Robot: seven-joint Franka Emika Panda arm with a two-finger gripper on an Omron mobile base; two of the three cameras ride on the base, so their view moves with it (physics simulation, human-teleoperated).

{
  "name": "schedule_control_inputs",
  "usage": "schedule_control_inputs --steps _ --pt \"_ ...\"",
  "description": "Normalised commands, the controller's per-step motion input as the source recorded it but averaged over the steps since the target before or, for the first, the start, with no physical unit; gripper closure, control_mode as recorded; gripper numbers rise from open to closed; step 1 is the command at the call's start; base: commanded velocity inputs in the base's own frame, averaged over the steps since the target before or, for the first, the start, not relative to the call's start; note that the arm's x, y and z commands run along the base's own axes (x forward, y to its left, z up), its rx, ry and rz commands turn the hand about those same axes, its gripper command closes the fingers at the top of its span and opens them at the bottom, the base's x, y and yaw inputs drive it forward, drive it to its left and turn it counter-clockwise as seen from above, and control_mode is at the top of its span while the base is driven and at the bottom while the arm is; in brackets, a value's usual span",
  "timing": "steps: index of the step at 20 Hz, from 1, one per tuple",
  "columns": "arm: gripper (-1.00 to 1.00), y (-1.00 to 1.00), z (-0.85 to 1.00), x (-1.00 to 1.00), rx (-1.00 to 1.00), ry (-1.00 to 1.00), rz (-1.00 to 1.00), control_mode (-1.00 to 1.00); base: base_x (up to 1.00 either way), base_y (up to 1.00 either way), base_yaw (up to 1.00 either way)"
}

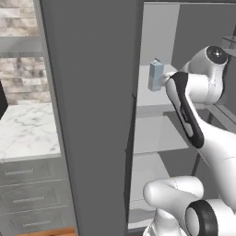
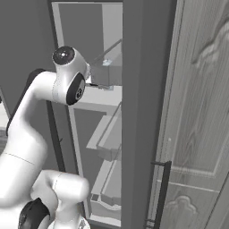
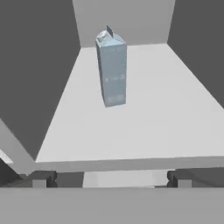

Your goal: Take a sugar cube from the saucer and place it inside the coffee. Then, grab milk from the fridge and place it next to the coffee on the counter to sweeten the coffee.

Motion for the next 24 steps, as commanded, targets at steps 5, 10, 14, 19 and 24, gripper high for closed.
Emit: schedule_control_inputs --steps 5,10,14,19,24 --pt "-1.0 -0.01 -0.15 0.89 0.0 -0.03 0.0 -1.0 0.0 0.0 0.0" --pt "-1.0 -0.02 0.0 0.67 0.0 0.0 0.0 -1.0 0.0 0.0 0.0" --pt "-1.0 -0.04 0.0 0.39 0.0 0.0 0.0 -1.0 0.0 0.0 0.0" --pt "-1.0 -0.09 -0.02 0.33 0.0 0.0 0.0 -1.0 0.0 0.0 0.0" --pt "-1.0 -0.18 -0.04 0.38 0.01 0.0 0.0 -1.0 0.0 0.0 0.0"
